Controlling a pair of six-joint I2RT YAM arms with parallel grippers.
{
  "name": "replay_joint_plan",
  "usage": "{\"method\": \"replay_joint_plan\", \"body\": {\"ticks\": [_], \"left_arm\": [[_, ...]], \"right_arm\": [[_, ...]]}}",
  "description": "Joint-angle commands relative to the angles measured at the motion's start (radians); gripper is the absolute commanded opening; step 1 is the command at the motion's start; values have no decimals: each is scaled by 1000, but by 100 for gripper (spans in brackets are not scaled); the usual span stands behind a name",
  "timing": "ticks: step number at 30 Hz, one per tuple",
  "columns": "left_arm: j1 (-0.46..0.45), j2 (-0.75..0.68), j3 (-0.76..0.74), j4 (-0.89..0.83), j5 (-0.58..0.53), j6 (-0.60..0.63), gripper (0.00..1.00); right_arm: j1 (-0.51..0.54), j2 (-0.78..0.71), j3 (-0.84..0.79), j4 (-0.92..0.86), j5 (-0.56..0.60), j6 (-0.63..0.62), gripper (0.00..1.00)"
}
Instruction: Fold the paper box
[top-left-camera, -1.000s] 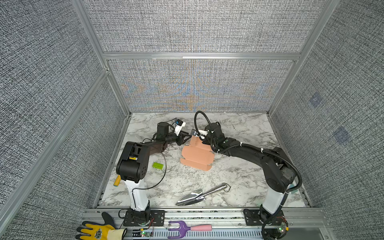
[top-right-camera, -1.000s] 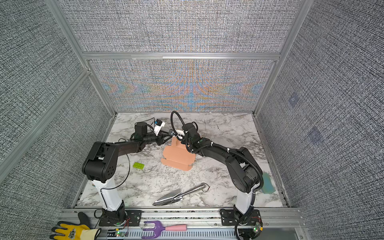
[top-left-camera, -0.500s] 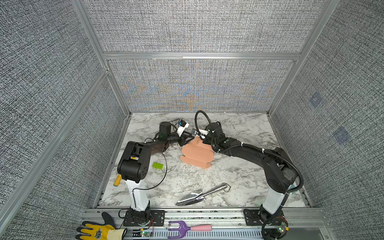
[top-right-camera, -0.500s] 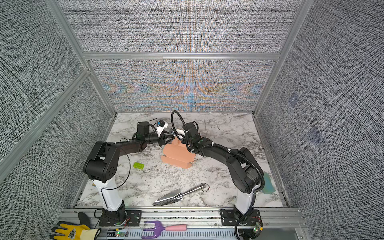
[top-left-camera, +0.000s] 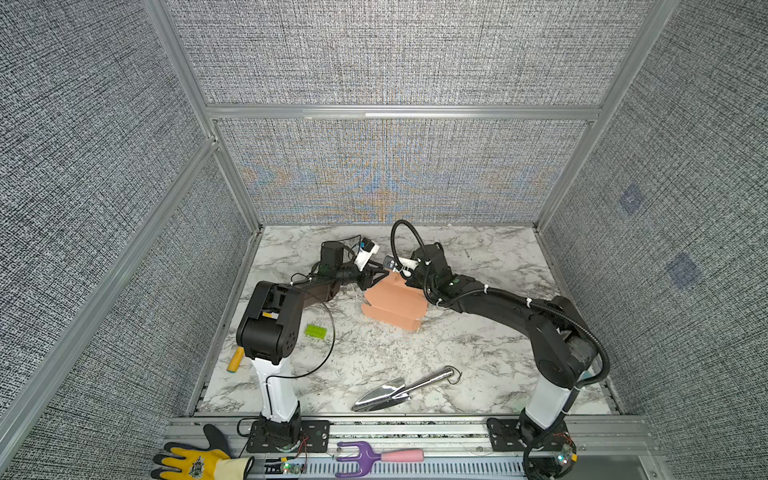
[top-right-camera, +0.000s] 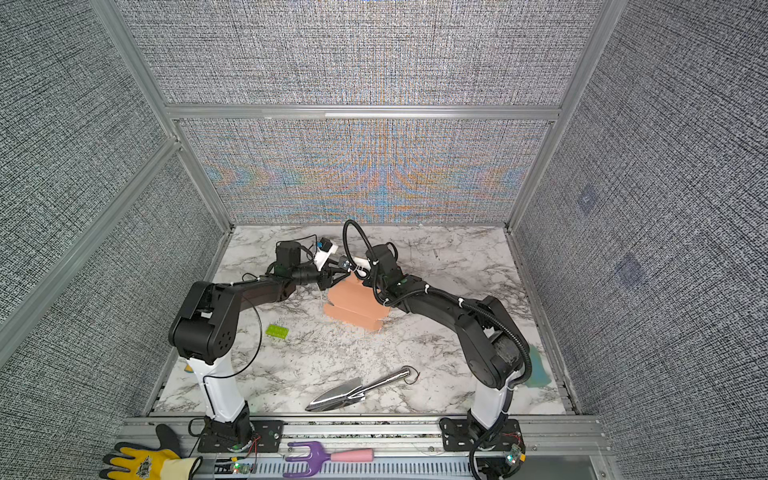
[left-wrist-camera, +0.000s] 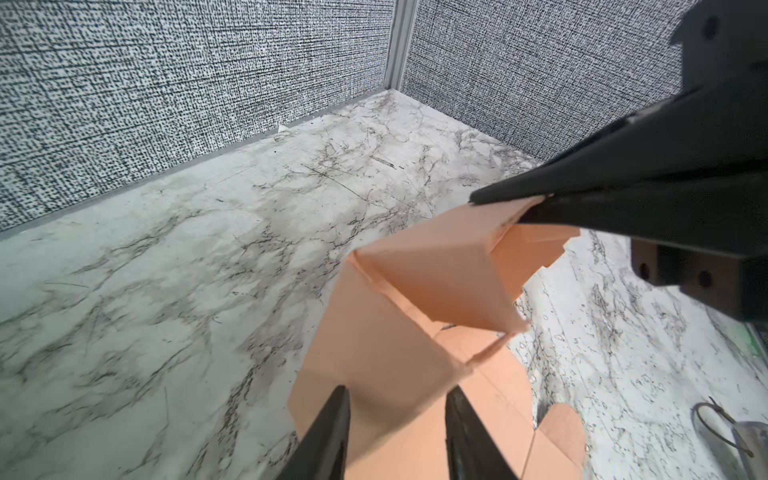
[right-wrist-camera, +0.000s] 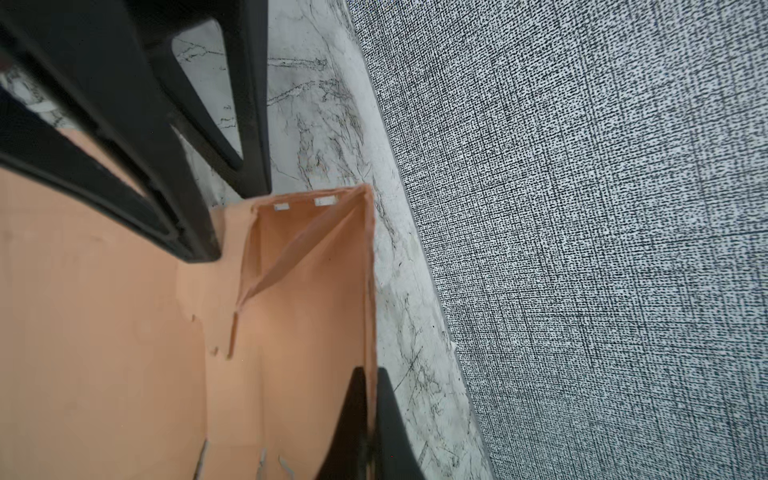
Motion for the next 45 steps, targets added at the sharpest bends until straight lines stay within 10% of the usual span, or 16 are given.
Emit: {"method": "replay_joint_plan", "body": {"ticks": [1,45], "left_arm": [[-6,0,8,-14,-39,28,41],[20,-26,0,-74,-77,87,43]], "right_arm": [[5,-6,5,-4,-18,3,0],[6,32,14,-29,112,-42,0]]}}
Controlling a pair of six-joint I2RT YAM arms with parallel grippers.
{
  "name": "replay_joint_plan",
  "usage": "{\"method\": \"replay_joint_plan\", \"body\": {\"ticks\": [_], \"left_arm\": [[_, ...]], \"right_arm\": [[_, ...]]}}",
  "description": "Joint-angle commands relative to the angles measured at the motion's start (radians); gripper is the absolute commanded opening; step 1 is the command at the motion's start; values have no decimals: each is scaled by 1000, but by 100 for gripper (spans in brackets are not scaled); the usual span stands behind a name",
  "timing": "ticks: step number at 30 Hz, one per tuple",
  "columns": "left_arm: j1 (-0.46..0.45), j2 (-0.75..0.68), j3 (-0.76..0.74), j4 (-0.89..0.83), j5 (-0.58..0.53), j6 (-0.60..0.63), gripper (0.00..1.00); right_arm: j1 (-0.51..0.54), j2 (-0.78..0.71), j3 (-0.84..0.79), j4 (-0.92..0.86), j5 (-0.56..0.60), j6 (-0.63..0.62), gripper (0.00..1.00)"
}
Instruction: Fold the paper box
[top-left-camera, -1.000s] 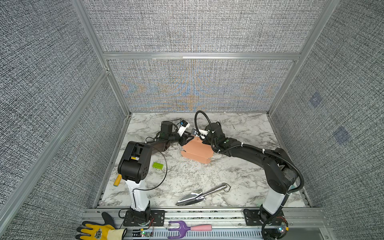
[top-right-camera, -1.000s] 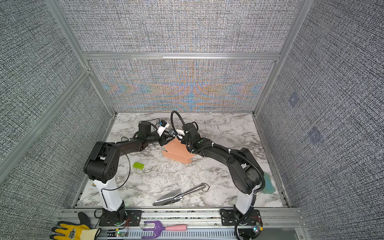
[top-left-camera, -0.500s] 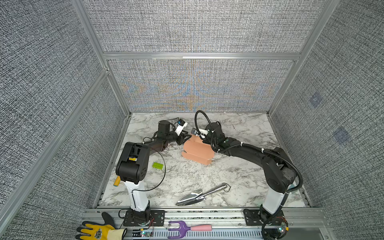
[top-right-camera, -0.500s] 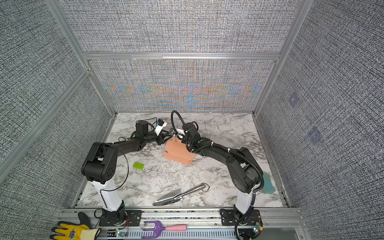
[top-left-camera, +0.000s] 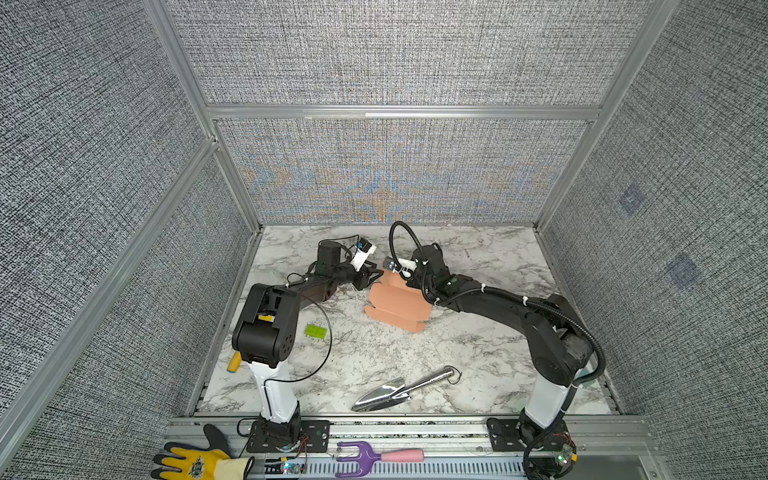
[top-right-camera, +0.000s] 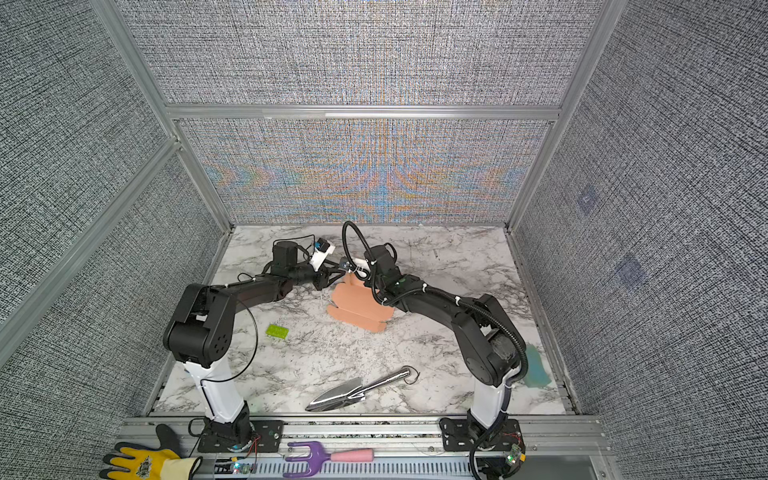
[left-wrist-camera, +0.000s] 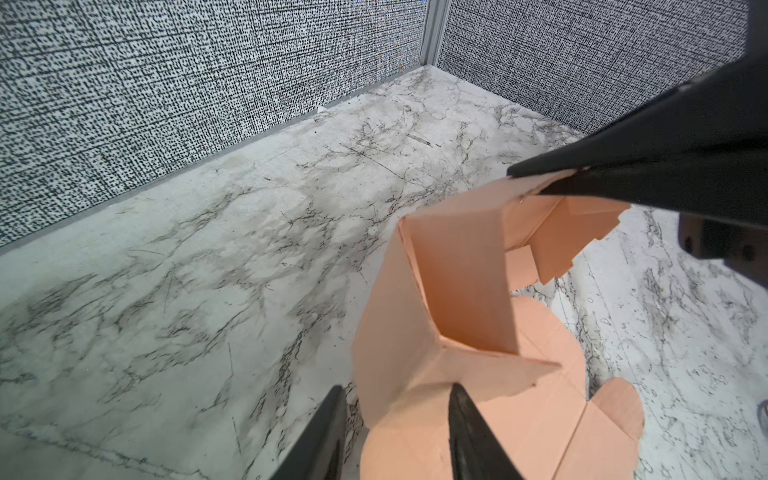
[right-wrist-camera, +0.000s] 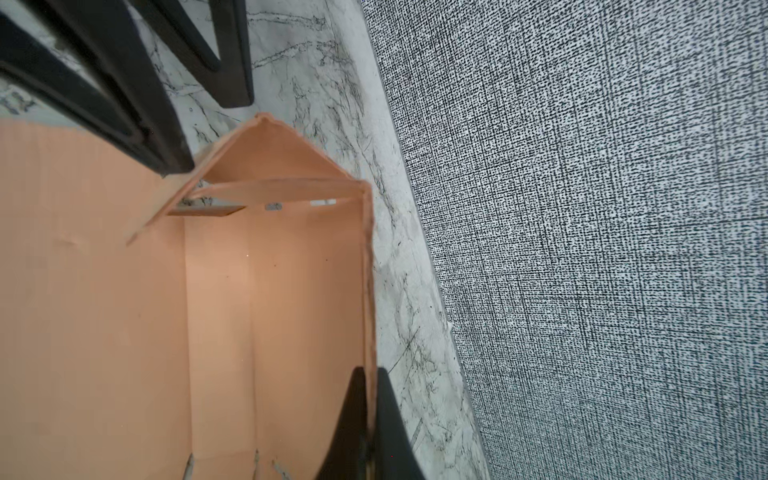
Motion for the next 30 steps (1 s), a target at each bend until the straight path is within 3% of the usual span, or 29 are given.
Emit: {"method": "replay_joint_plan", "body": {"ticks": [1,8,16,30], "left_arm": [[1,9,10,3,16,8,43],[-3,25,23,-5,17,-2,43],[-20,41,35,-28,2,8,43],[-45,65,69,-70,-64,24,43]], "right_arm": [[7,10,-5,12,49,-28,0],[32,43,-59,174,154,-110,0],[42,54,-90,294,198,-159,0],[55,63,-115,358,219,-214,0]]}}
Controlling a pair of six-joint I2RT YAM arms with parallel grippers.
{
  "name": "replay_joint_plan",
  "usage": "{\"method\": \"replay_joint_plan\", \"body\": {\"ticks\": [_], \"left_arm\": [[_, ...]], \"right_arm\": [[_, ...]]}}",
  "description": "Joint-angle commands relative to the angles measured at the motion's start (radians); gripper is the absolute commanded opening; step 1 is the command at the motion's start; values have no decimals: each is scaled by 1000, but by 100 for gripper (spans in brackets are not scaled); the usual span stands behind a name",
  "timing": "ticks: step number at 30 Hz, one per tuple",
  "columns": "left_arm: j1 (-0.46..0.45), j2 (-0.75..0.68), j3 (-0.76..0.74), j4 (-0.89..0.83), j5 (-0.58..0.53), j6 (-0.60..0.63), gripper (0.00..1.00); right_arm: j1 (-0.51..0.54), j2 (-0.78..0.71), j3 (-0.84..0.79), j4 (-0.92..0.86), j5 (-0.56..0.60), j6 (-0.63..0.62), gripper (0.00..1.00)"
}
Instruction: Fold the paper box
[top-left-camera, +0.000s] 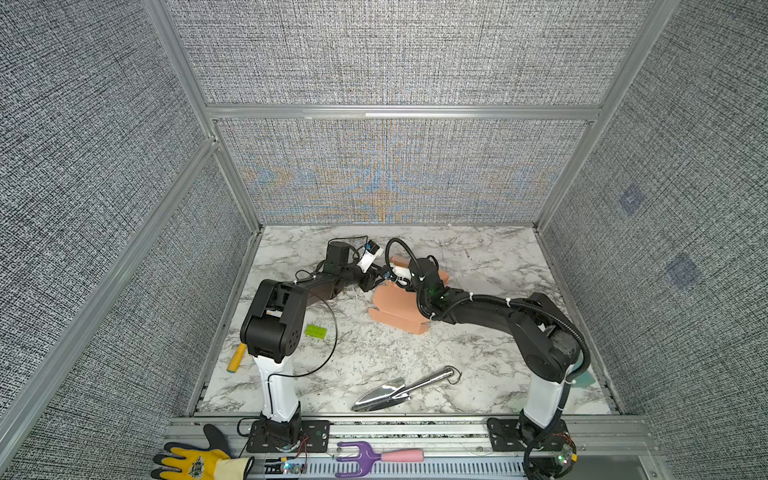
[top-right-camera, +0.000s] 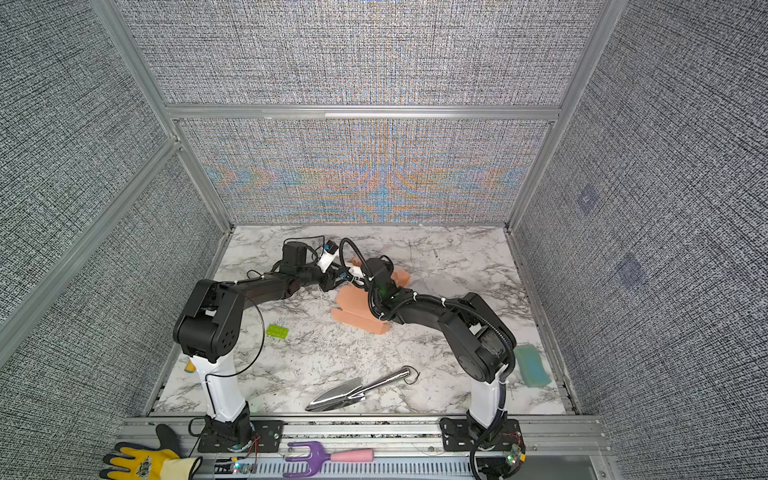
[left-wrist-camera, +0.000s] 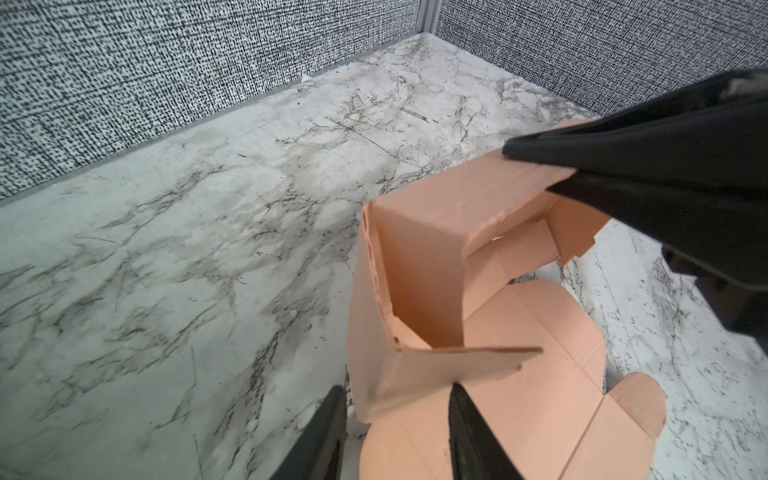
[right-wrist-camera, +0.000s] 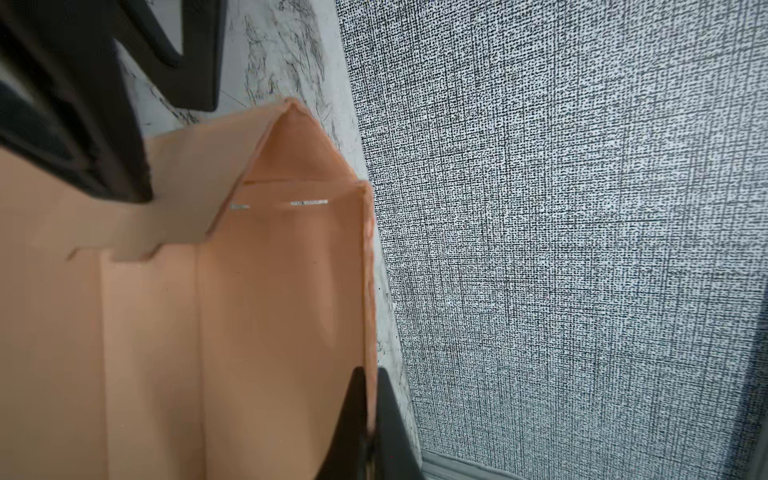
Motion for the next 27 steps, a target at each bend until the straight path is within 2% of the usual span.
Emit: {"method": "replay_joint_plan", "body": {"ticks": [1,8,12,27], "left_arm": [[-2,8,8,-11,-23,11,43],[-11,18,11,2,-45,-11,43],[-17,19,5,20,-58,-18,43],[-44,14,-28,123,-102,-45,44]], "right_arm": [[10,11,-6,69,22,-41,0],[30,47,-41,210,65,-124,0],[35,60,-50,258,79,-132,0],[36,8,-46,172,56,-31,0]]}}
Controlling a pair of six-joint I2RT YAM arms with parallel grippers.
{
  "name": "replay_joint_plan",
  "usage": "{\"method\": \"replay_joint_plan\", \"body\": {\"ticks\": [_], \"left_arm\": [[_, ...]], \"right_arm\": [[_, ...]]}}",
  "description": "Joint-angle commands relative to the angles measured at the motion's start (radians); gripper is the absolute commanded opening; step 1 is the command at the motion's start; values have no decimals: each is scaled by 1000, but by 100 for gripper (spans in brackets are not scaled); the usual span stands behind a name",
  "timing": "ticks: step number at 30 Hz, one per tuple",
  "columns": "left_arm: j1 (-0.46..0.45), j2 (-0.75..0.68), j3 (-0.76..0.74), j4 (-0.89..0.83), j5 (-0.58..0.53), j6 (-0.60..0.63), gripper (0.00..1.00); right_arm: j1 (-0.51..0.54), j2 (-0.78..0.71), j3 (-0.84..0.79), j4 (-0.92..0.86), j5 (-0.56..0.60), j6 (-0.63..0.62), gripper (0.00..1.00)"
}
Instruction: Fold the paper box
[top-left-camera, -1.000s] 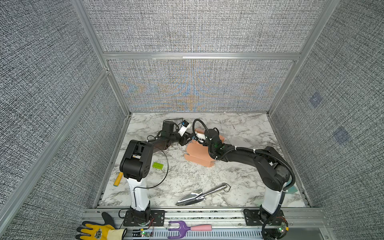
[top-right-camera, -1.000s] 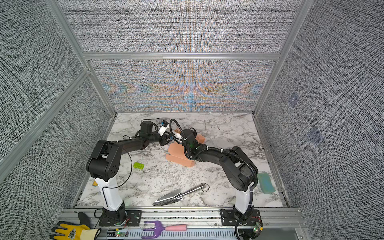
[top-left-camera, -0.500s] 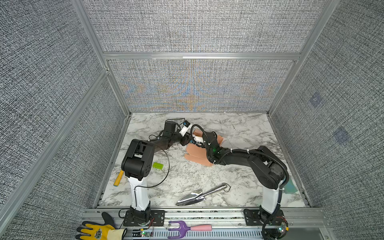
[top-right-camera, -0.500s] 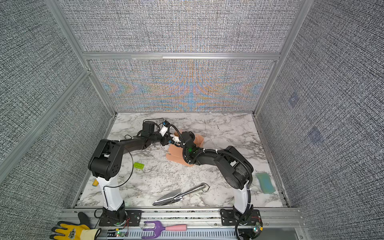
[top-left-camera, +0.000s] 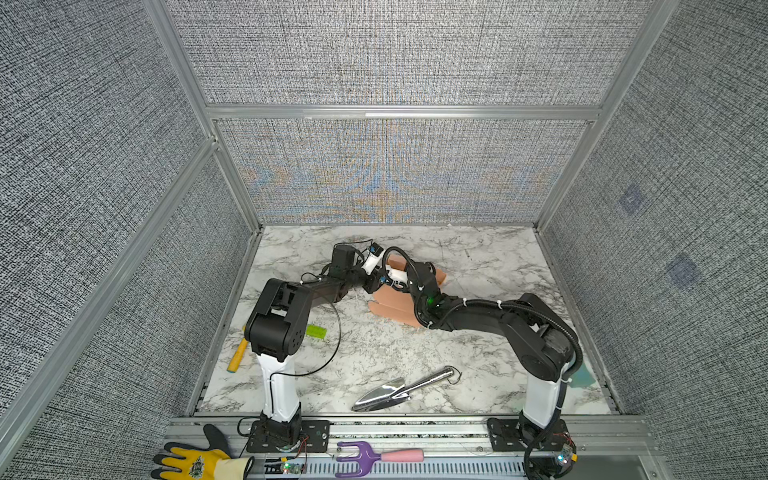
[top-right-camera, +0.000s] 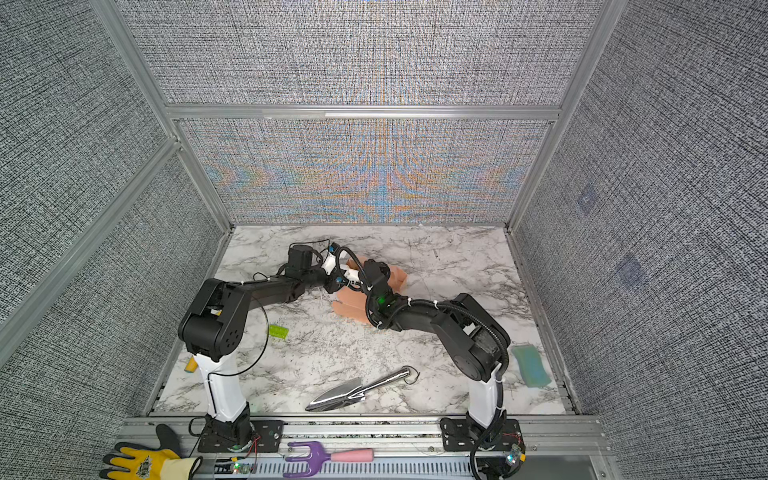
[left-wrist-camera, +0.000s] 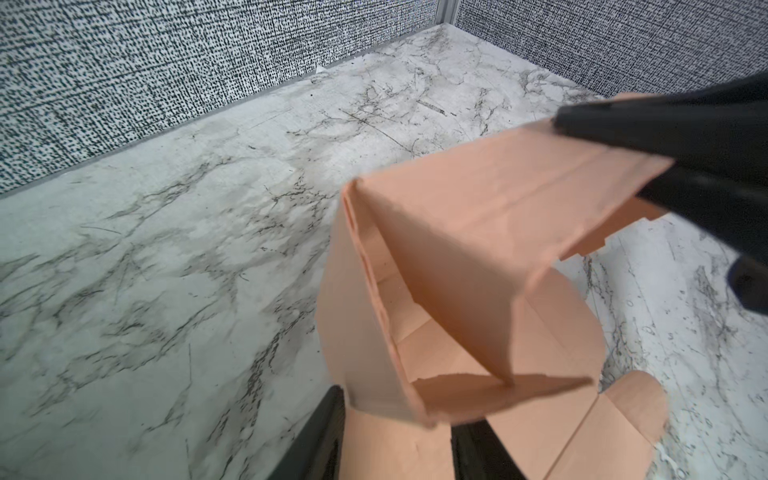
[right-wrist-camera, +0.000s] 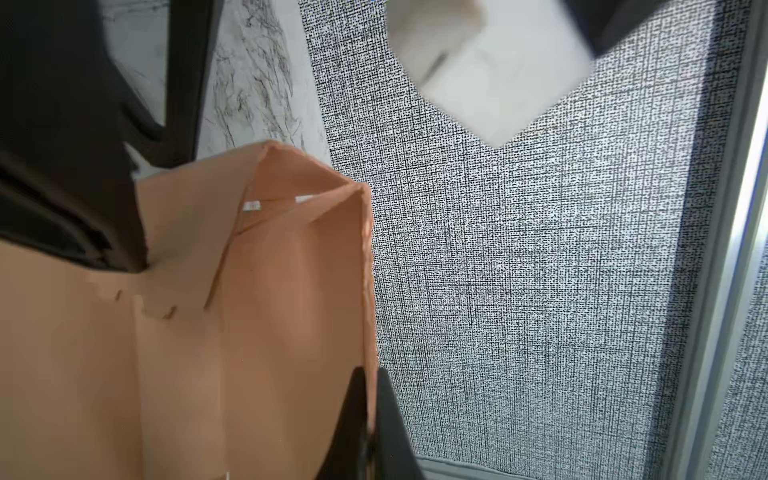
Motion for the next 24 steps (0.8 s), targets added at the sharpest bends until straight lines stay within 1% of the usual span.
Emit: {"method": "replay_joint_plan", "body": {"ticks": [1,13,24], "left_arm": [[-4,-4,1,50,-18,-7,44],[-8,-13,0,78,-21,-3,40],[-10,-11,-11,67,-14,15,41]], "right_arm": [[1,-17,1,-24,-14,46,0],[1,4,10,-41,-14,56,0],[-8,23,46,-100,-14,73,0]]}}
